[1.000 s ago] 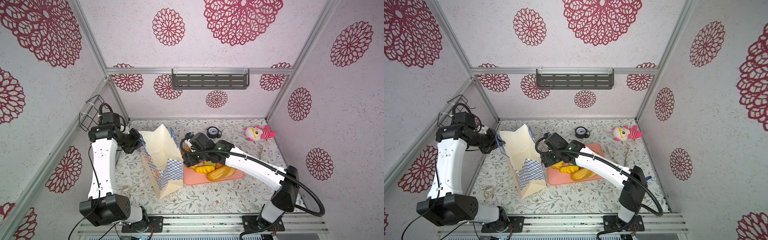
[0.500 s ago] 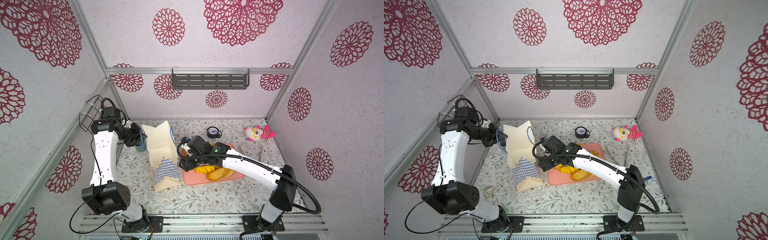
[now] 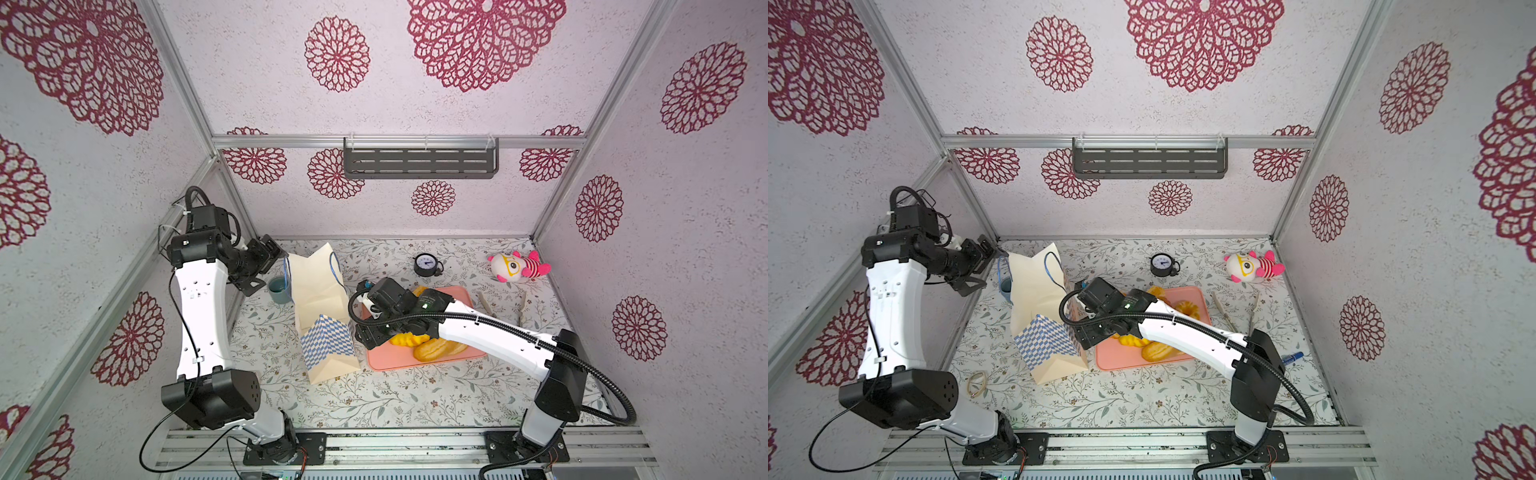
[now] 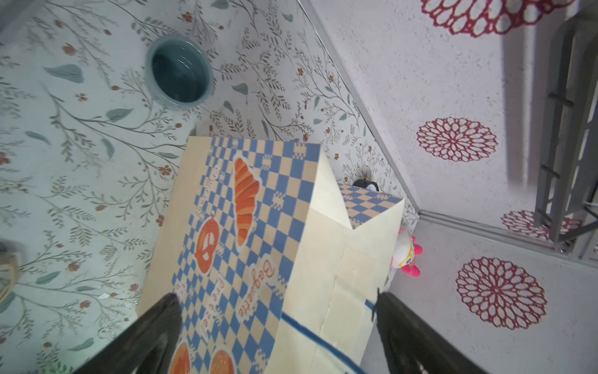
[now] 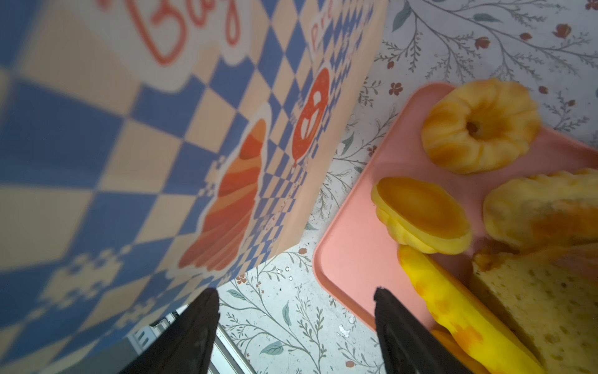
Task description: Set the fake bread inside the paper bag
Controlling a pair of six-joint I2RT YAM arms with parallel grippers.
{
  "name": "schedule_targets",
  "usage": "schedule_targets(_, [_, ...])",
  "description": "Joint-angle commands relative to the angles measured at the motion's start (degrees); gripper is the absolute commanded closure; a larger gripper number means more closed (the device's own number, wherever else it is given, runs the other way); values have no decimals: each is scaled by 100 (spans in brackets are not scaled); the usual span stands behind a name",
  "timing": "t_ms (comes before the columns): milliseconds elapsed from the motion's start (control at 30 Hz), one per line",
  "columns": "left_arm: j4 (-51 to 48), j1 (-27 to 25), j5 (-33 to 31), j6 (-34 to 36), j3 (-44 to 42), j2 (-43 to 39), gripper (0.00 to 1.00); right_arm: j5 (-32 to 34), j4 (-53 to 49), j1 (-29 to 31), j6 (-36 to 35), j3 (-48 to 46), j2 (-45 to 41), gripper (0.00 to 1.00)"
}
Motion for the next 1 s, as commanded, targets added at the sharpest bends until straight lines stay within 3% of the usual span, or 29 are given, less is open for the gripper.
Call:
schedule_targets(0, [-227,153,-667,-284,233,-405,3,665,-440,-188,15,261,-423,16])
schedule_targets(100, [-291,160,-931,-357,398,-633,3,1080,-874,-427,220,423,-558,7])
schedule_targets(167, [-108,166,-625,-406,353,-885,3,1544,-1134,-561,419,524,-679,4])
schedule_targets(300, [1278,617,1339,-1169,-715,-1589,3,2012,-1003,-773,490,286,-1264,1])
schedule_targets(367, [2026,877,1794,-1734,-1282,-2013,3,2217,-803,-945,621,-40,-1663,1])
schedule_targets(467, [2488,921,1633,-1987,-1415,-2380,3,2050,-676,-1341,708,-372,-2129,1])
schedule_targets(600, [2774,781,1491,-2150,-1308,-2589,3,1596,-1320,-2269,715,-241,-2356,2])
schedule_targets(700, [2297,120,727,-1806,-696,-2486,3,1492,-1448,-2884,489,-366,-2562,6])
schedule_targets(800, [1438,-1312,-601,-1454,153,-2053,2,1499,-1711,-3641,361,-471,-2588,6])
schedule_targets(967, [855,-3760,-2499,-1288,667,-1336,2,1134,-1714,-5034,328,-1162,-2663,1])
